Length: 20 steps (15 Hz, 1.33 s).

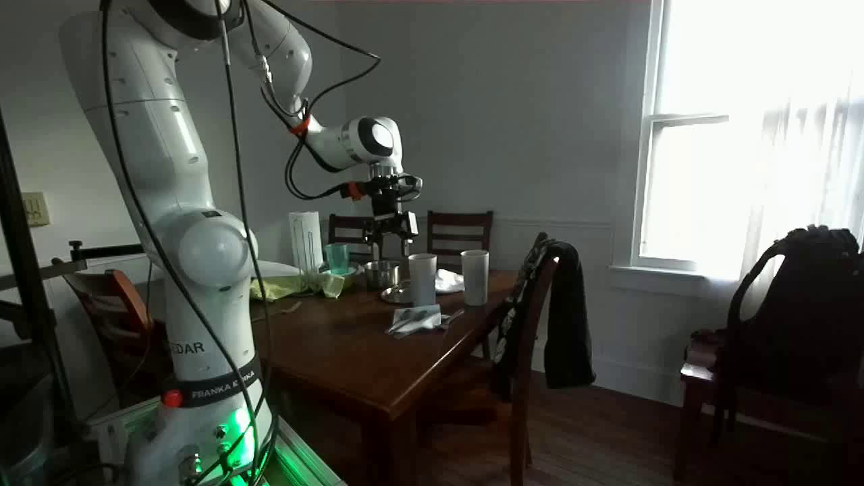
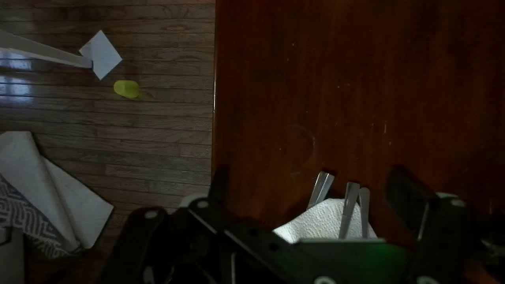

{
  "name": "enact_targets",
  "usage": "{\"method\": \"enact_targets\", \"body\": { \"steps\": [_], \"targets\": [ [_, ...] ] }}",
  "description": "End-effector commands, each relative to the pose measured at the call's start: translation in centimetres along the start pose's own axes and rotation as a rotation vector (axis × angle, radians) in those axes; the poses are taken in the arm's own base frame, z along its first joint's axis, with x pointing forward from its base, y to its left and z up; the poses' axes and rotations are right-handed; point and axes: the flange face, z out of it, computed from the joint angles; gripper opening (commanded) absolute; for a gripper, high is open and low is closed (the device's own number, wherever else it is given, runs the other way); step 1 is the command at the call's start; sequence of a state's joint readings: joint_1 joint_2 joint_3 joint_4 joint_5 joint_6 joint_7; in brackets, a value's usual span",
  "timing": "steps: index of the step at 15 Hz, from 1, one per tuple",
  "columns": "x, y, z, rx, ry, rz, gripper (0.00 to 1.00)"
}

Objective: Move the pot to the middle of the table

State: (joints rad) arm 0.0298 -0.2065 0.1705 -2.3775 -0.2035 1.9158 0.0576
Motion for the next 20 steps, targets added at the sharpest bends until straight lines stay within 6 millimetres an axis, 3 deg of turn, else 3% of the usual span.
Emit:
{"method": "enact_targets", "body": {
  "steps": [1,6,7,11,15,17,20],
  "targets": [
    [0.0,0.0,0.0,0.000,-0.001,0.000,1.00],
    [0.0,0.0,0.0,0.000,0.000,0.000,1.00],
    [0.7,-0.9,-0.6,-0.029,0.004,-0.024,1.00],
    [2.0,-7.7,-5.4,-0.134,0.089,-0.206,1.00],
    [3.0,-16.0,-9.4,-0.204,0.166,-0.413,1.00],
    [4.9,-18.2,-10.0,-0.238,0.234,-0.516,1.00],
    [8.5,-19.0,-9.5,-0.260,0.374,-0.637,1.00]
  ]
}}
